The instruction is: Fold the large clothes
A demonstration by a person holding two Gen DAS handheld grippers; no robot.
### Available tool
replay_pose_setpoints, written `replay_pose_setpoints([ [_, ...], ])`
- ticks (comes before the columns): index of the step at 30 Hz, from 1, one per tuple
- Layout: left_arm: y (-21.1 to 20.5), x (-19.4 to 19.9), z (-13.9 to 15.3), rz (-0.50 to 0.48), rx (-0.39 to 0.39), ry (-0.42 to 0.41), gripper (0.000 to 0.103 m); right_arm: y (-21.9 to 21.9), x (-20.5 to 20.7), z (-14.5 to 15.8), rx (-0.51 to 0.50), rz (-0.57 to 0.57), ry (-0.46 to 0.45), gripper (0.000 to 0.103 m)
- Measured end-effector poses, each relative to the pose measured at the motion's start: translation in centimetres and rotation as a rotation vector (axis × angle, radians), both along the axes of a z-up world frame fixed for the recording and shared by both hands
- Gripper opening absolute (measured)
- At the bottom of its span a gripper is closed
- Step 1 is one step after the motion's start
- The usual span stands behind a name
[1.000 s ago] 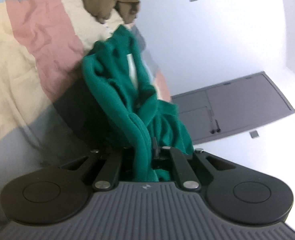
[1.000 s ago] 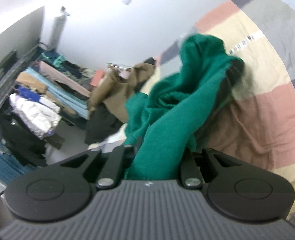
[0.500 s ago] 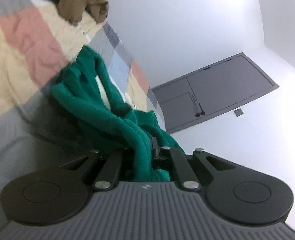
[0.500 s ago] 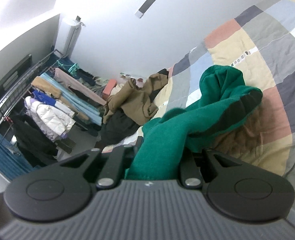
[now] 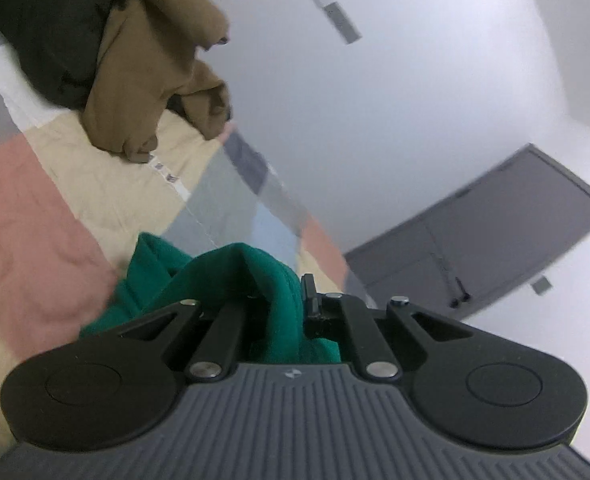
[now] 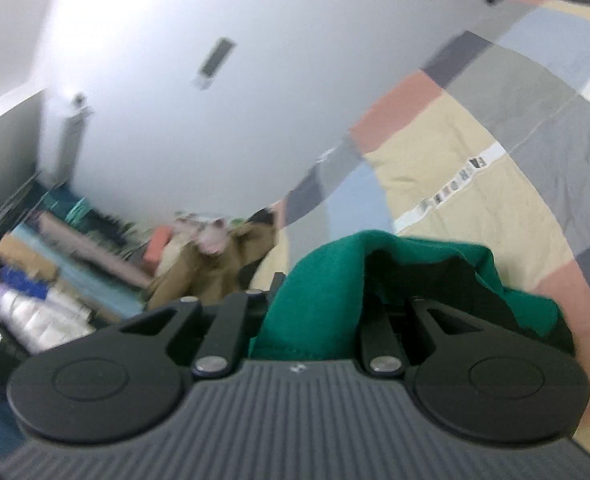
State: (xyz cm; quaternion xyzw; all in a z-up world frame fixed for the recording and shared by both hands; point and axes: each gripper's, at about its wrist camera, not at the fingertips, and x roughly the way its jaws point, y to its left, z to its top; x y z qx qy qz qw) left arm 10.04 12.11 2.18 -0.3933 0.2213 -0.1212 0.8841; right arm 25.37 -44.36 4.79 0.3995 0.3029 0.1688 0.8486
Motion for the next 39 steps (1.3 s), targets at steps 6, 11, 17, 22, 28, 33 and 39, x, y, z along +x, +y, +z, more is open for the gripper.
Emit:
replay_pose_setpoints([
  [6,0.3,9.3,-3.3,0.033,0.065,0.063,0.008,1.9,7.0,-4.8,-0.062,-0.032,0.047,0.019],
  [11,1.2,16.1,-8.3,0.035,0.091,0.152,0.008,2.7,11.3,-9.9,-0.126,-0.007,0.057,0.020],
  [17,1.0,19.8,-11.7,0.019,0.167,0.157,0.010,2.9,15.3,-14.4,-0.128,0.033,0.116,0.019],
  [22,1.1,20.7,-13.8,0.023,0.150,0.161,0.010,3.4,16.4,-15.4,-0.134,0.050,0.118,0.019],
  [28,0.1,19.2,-12.3,0.013,0.222,0.131,0.013,3.4,15.4,-14.7,-0.145,0.048,0.088,0.019],
  [33,-1.3,15.4,-9.2,0.021,0.335,0.101,0.064,4.0,13.0,-12.0,-0.215,0.040,0.028,0.031],
  [39,-3.5,8.2,-6.5,0.052,0.485,0.031,0.064,5.6,7.4,-7.3,-0.343,0.053,-0.108,0.074],
])
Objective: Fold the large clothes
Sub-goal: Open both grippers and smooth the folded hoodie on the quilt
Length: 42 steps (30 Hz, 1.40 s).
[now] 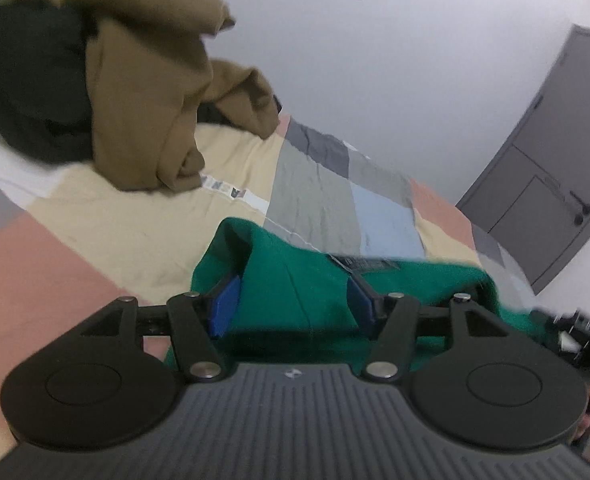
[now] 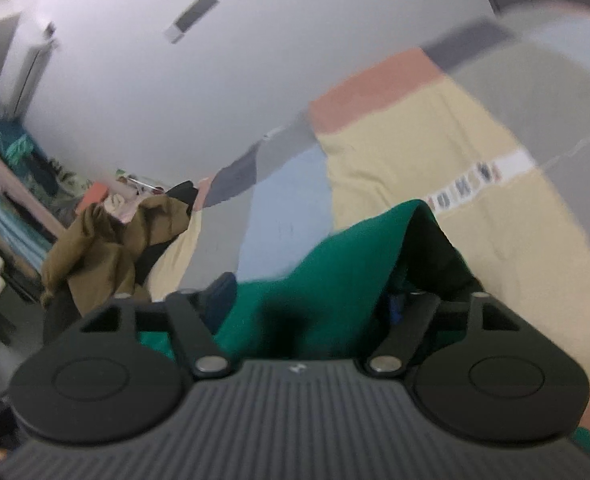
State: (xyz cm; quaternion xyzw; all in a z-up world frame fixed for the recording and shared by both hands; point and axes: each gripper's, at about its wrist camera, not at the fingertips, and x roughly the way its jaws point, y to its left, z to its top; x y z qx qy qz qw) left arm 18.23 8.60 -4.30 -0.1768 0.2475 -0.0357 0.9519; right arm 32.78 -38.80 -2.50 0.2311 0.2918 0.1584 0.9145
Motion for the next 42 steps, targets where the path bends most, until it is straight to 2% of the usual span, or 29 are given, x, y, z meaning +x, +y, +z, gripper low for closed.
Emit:
replay_pose_setpoints([
  [4,-1.9,-4.8,0.5,-0.030,0.032,-0.032,0.065,0.8,-3.8,2.9,-0.072,0.006,-0.096,0.074],
  [8,-4.2,-7.6,0.5,-0.063,0.078,-0.041,0.064,1.7,-7.4,4.7,-0.099,0.019,-0.159,0.074],
  [12,-6.2,-8.0,-0.3,-0.110,0.092,-0.036,0.065,4.2,-9.6,4.5,-0.156,0.087,-0.171,0.074],
  [16,-7.6,-7.4,-1.7,-0.141,0.115,-0.015,0.064,7.4,-10.0,3.2,-0.215,0.160,-0.134,0.073],
  [22,-8.4,-6.6,-3.7,-0.134,0.206,-0.005,0.064,11.4,-8.8,1.3,-0.295,0.222,-0.121,0.067],
  [26,-7.9,-6.0,-4.0,-0.134,0.166,0.010,0.064,13.5,-7.6,0.1,-0.376,0.227,-0.110,0.067],
  [33,-7.4,-5.5,-4.8,-0.152,0.160,0.016,0.064,14.7,-3.8,-1.5,-0.379,0.193,-0.032,0.066],
  [37,-6.9,-4.9,-4.7,-0.158,0.140,0.014,0.064,15.9,-0.9,-2.4,-0.445,0.165,0.015,0.065],
  [42,-6.6,-4.3,-4.9,-0.166,0.121,-0.002,0.064,16.0,3.5,-4.2,-0.406,0.146,0.117,0.067],
])
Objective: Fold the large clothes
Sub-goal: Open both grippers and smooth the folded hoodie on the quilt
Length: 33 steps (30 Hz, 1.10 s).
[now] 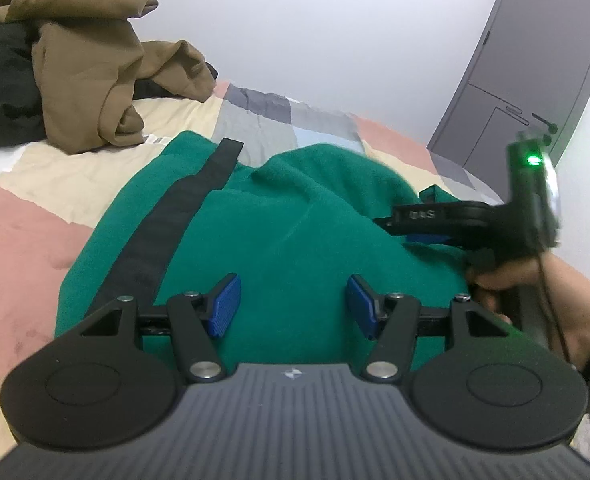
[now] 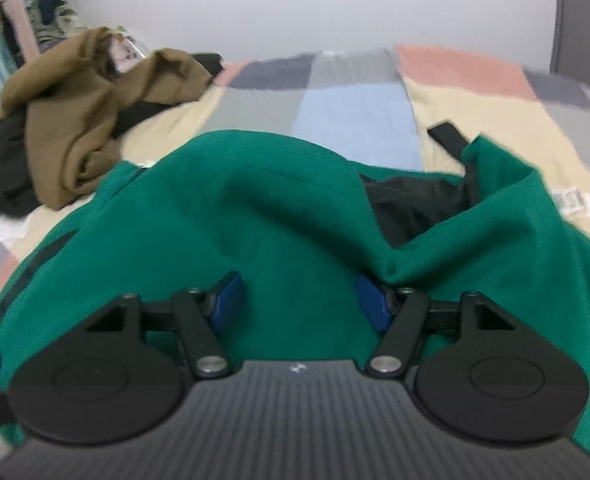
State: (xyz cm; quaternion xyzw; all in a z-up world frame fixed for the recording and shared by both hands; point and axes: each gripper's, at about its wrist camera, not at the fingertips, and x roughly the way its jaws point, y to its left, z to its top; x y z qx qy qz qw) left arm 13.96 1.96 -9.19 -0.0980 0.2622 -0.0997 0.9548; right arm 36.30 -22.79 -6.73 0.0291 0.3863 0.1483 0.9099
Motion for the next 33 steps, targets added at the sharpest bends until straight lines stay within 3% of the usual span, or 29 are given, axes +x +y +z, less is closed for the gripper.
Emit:
replay_pose_setpoints([
  [12,1.0,0.8,0.1,0.005,-0.066,-0.051,0.065,1.2,7.5,-2.1,-0.042,-0.066,0.009,0.071],
  [17,1.2,0.9,0.0,0.007,-0.079,-0.059,0.065,1.0,7.4,-2.1,-0.015,-0.088,-0.009,0.071],
  [24,1.4,0.1,0.1,0.025,-0.094,-0.055,0.067,-0.8,1.9,0.8,0.028,-0.044,-0.051,0.070],
  [26,1.3,-0.5,0.3,0.060,-0.075,-0.058,0.067,-1.6,-1.0,1.9,0.052,-0.033,-0.073,0.070],
  [33,0.2,-2.8,1.1,0.027,-0.036,-0.065,0.071,-4.0,-11.5,5.2,0.108,-0.019,-0.131,0.071],
])
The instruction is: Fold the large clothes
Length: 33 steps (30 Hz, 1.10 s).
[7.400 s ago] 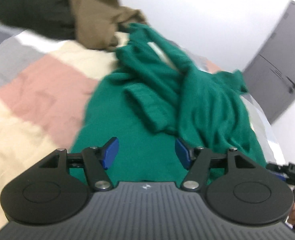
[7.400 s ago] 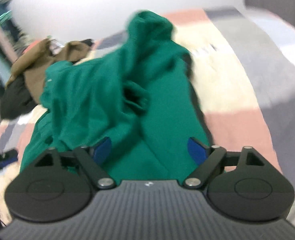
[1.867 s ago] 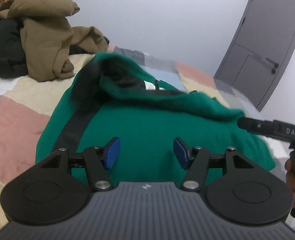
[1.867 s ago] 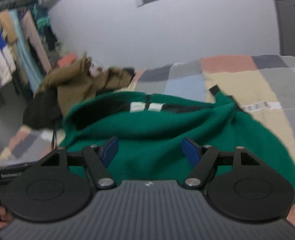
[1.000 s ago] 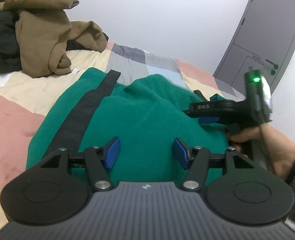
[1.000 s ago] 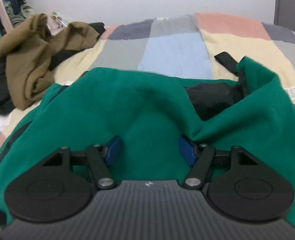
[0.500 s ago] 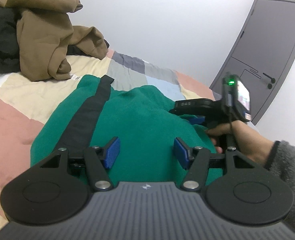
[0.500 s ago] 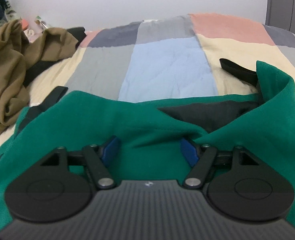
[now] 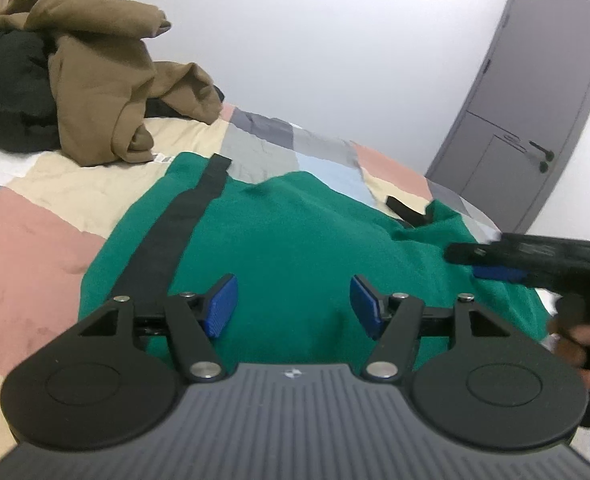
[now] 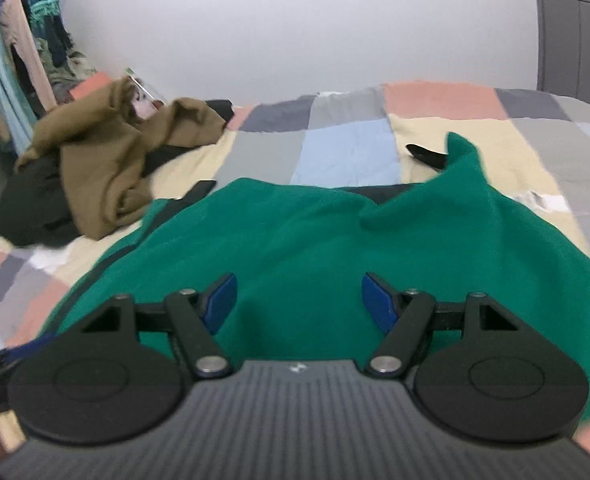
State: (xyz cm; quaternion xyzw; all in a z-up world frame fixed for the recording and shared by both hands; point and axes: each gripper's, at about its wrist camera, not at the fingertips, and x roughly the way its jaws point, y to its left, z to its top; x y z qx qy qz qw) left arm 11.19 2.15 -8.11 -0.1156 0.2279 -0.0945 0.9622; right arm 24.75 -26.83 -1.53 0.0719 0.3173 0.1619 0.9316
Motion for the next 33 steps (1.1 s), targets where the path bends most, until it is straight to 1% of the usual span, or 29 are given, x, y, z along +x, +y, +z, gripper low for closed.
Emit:
replay_pose_setpoints([
  [2,-0.4,-0.8,0.2,-0.017,0.005,0.006,0.072,-1.2,-2.4,0.1,0.073,-0.016,0.020,0.071],
  [4,-0.5,-1.4,0.2,-0.032,-0.022,0.031,0.076,-2.1,-4.0,-0.2,0.139,-0.029,0.060,0.071],
  [7,-0.7,-2.0,0.1,-0.028,-0.063,0.072,0.078,-4.0,-5.3,-1.1,0.248,-0.074,0.126,0.071],
  [9,-0.7,-2.0,-0.2,-0.019,-0.094,0.103,0.081,-5.1,-5.9,-2.0,0.302,-0.119,0.158,0.071],
  [11,-0.4,-1.6,-0.8,-0.002,-0.145,0.164,0.082,-6.4,-6.0,-3.1,0.360,-0.174,0.222,0.073],
  [13,0.0,-1.2,-1.5,0.010,-0.206,0.207,0.082,-7.5,-5.9,-4.4,0.422,-0.215,0.289,0.073],
  [15,0.5,-0.6,-2.4,0.026,-0.258,0.253,0.083,-8.1,-5.6,-5.5,0.456,-0.232,0.318,0.074],
  [16,0.7,-0.4,-2.7,0.032,-0.272,0.266,0.083,-8.4,-5.4,-5.9,0.465,-0.245,0.326,0.074],
  [17,0.9,-0.1,-3.0,0.043,-0.282,0.283,0.083,-8.7,-5.1,-6.4,0.486,-0.264,0.333,0.083],
  [19,1.4,0.3,-3.6,0.061,-0.308,0.305,0.084,-9.6,-4.5,-7.5,0.556,-0.313,0.353,0.091],
  [20,1.7,0.5,-3.9,0.065,-0.332,0.312,0.085,-10.1,-4.1,-8.0,0.602,-0.338,0.370,0.096],
  [23,3.0,1.0,-5.0,0.070,-0.447,0.343,0.088,-11.5,-3.1,-9.8,0.787,-0.376,0.409,0.097],
  [24,3.5,1.2,-5.4,0.076,-0.491,0.354,0.089,-11.8,-2.8,-10.3,0.829,-0.395,0.416,0.097],
  [26,4.6,1.6,-6.4,0.086,-0.588,0.370,0.089,-12.5,-2.4,-10.9,0.864,-0.455,0.413,0.097],
  [28,5.8,1.9,-7.3,0.100,-0.686,0.383,0.090,-12.9,-1.9,-11.2,0.897,-0.475,0.387,0.097],
  [32,8.0,2.2,-9.3,0.117,-0.899,0.381,0.090,-13.3,-1.6,-10.8,0.997,-0.453,0.330,0.100],
  [33,8.3,2.2,-9.5,0.117,-0.927,0.373,0.090,-13.2,-1.5,-10.5,0.998,-0.441,0.317,0.100],
])
